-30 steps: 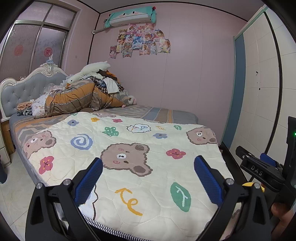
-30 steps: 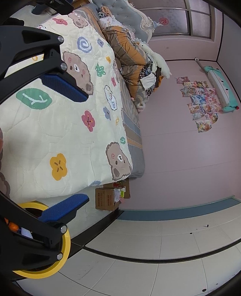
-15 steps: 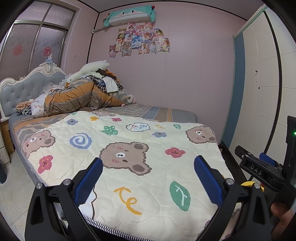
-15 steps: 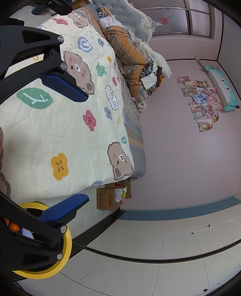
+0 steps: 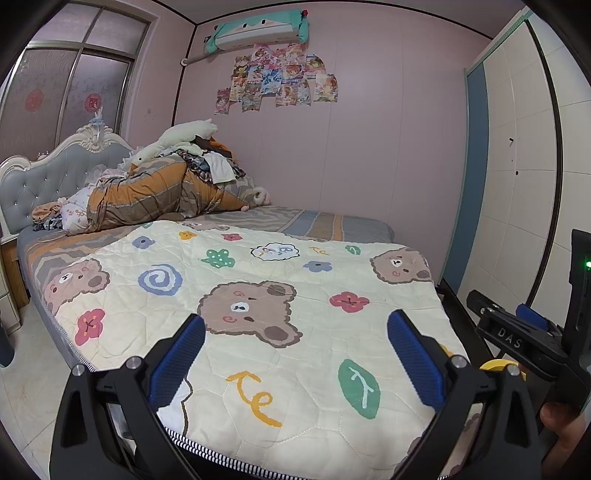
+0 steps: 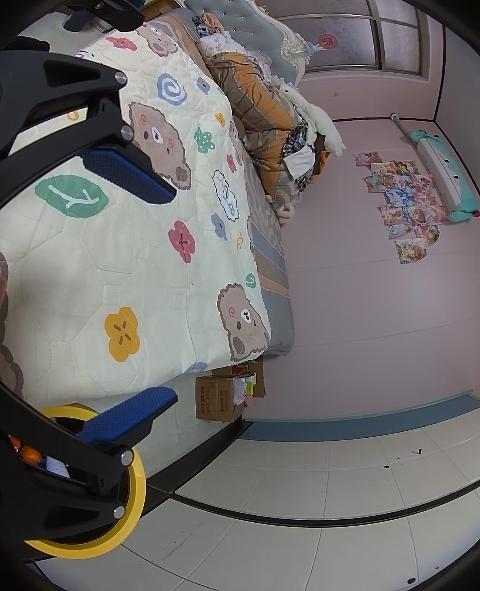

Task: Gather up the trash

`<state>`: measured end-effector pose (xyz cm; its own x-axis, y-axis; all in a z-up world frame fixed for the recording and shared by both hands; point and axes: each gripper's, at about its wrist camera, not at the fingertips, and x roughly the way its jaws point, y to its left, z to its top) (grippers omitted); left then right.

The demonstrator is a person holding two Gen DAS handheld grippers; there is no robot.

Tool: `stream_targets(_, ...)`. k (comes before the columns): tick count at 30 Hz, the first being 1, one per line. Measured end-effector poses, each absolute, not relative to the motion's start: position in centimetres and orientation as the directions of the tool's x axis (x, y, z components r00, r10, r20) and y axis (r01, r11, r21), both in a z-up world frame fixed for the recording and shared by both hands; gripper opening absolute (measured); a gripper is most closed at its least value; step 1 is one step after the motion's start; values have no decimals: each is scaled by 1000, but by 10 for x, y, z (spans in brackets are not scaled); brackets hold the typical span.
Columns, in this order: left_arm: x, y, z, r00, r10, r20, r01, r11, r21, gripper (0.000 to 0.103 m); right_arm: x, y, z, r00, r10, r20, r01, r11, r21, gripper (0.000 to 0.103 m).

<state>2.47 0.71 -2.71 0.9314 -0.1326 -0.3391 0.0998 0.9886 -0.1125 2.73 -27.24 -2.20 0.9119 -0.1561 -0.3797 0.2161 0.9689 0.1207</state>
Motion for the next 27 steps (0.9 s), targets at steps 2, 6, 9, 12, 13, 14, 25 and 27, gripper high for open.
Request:
stream_targets(2, 25, 7, -27, 931, -134, -340, 101, 988, -113, 95, 28, -273, -22, 911, -155, -382, 216, 969, 122, 95)
stream_targets(6, 25, 8, -28, 931, -132, -341, 99, 989, -113, 95, 28, -272, -23, 910, -154, -386, 216, 969, 124, 95)
stream_targets(9, 25, 9, -29, 930, -133, -342, 101, 989, -111, 95, 28, -272, -23, 910, -152, -386, 215, 969, 124, 95)
stream_targets(12, 27, 10, -29, 931, -130, -342, 99, 989, -108, 95, 28, -272, -24, 909, -151, -388, 214, 969, 124, 95)
stream_targets(13, 27, 11, -29, 930, -132, -343, 100, 989, -109, 95, 29, -273, -24, 909, -151, -387, 214, 969, 125, 95)
stream_targets(14, 27, 12, -29, 930, -133, -343, 100, 989, -111, 95, 28, -273, -24, 909, -152, -387, 215, 969, 125, 95)
stream_targets(25, 30, 11, -28, 930, -118, -348, 92, 992, -90, 95, 30, -272, -27, 908, -148, -392, 213, 969, 126, 95)
stream_targets(27, 30, 11, -28, 930, -118, -348, 92, 992, -89, 95, 29, -271, -27, 908, -149, -392, 214, 969, 127, 95)
